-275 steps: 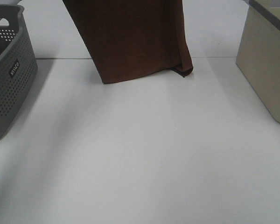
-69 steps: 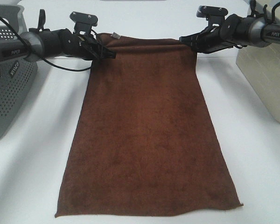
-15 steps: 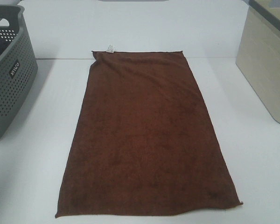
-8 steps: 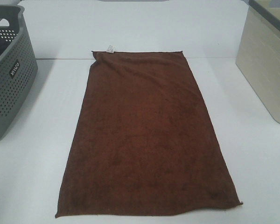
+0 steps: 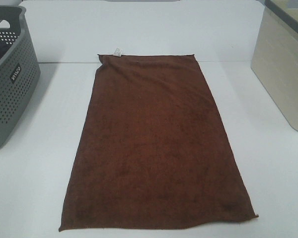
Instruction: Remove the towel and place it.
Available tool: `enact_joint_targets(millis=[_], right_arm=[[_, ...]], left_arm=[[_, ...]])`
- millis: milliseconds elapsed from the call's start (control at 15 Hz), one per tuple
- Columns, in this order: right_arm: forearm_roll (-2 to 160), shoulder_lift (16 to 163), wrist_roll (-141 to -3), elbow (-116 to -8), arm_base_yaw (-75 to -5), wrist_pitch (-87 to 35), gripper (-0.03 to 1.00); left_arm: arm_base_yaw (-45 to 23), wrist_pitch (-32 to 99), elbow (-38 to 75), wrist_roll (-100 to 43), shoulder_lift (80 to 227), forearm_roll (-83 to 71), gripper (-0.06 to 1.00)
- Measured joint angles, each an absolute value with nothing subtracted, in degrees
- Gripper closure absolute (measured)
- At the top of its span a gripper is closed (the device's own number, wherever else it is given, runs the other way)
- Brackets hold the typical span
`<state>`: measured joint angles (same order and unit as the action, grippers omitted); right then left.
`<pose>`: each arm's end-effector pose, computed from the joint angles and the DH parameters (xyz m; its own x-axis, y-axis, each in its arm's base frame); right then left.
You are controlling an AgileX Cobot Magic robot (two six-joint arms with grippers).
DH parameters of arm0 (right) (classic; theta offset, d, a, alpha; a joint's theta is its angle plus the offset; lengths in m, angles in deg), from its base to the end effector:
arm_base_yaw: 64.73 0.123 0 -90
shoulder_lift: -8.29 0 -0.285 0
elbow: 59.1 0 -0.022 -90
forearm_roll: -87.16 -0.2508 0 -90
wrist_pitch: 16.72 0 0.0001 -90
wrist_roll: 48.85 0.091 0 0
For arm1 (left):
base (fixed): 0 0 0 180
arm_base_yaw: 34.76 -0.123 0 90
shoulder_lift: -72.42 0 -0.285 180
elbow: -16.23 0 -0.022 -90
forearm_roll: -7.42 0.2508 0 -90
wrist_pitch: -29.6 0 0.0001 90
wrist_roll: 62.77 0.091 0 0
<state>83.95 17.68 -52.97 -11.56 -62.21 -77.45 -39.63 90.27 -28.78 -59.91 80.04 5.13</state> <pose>-0.0027 0.0043 0.2826 -0.4588 -0.0647 -0.8862 -0.1077 0.9940 -0.0168 -0.0127 -0.0043 0.2945 -0.3952 -0.0033 -0.9186 -0.0410 0.9991 0.0141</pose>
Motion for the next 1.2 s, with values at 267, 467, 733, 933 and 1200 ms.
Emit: enact_joint_targets(millis=[267, 467, 733, 933, 1200], right_arm=[[84.41, 16.47, -53.14, -10.64, -62.21, -77.56, 0.21], [84.47, 16.47, -53.14, -10.64, -62.21, -77.56, 0.21], [84.47, 16.47, -53.14, -10.64, -62.21, -77.56, 0.21], [84.47, 16.47, -53.14, -10.64, -62.21, -77.56, 0.21], [84.47, 16.47, -53.14, -10.64, -62.21, -77.56, 0.21]], left_arm=[[-39.63, 91.19, -31.76, -57.96, 79.92, -1.06, 0.05], [-39.63, 90.05, -32.62, -60.25, 79.92, 0.66, 0.06], [-39.63, 89.87, -32.62, -60.83, 79.92, 0.61, 0.06], [-39.63, 89.87, -32.62, -60.83, 79.92, 0.61, 0.06], [-39.63, 89.87, -32.62, -60.83, 79.92, 0.55, 0.06]])
